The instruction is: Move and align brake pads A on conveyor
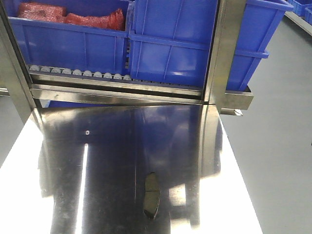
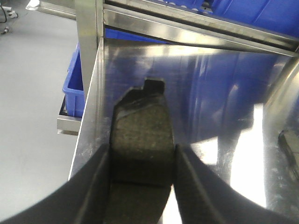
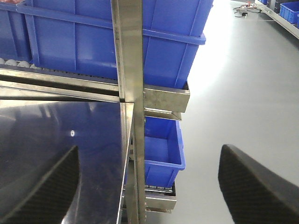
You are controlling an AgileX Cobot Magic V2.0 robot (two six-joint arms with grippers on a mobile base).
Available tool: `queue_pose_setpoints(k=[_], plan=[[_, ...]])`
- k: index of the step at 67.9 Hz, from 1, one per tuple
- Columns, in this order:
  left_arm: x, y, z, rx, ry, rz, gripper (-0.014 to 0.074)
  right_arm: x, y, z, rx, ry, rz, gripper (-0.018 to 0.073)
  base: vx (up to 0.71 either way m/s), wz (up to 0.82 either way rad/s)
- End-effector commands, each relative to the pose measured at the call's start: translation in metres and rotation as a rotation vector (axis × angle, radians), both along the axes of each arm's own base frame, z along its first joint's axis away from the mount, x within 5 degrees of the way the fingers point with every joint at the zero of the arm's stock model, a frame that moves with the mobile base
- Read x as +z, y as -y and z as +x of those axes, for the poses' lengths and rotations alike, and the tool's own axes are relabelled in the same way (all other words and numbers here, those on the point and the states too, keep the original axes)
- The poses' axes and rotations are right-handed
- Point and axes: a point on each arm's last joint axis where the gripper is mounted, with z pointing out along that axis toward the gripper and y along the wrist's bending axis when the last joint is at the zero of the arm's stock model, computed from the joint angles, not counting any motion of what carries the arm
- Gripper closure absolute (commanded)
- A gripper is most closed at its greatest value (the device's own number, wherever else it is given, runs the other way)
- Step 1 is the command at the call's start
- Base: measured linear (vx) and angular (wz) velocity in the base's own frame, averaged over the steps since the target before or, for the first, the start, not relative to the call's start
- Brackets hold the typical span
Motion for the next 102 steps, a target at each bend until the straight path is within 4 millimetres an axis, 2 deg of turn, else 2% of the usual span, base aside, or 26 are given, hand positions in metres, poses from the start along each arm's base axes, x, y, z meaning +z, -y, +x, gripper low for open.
queue_pose_setpoints(k=[1,86,102], plan=[[0.0109,-0.0001,-0.0016,-0.01,0.125,0.004,0.0603,0.0142,0.0004,0.0024,-0.003,0.088,-0.007,-0.0033,0.0,0.0],[0.0105,-0.0022,-0.0054,-0.008,0.148,0.038,0.0603,0.0143,0.0004,0.0024,-0.003,0.089,-0.006,-0.0033,0.0,0.0],[0.0105,-0.0022,-0.0054,-0.008,0.148,0.038,0.0603,0.0225,0.0009,0.0044,-0.008,0.182,-0.007,-0.0033,0.0,0.0]])
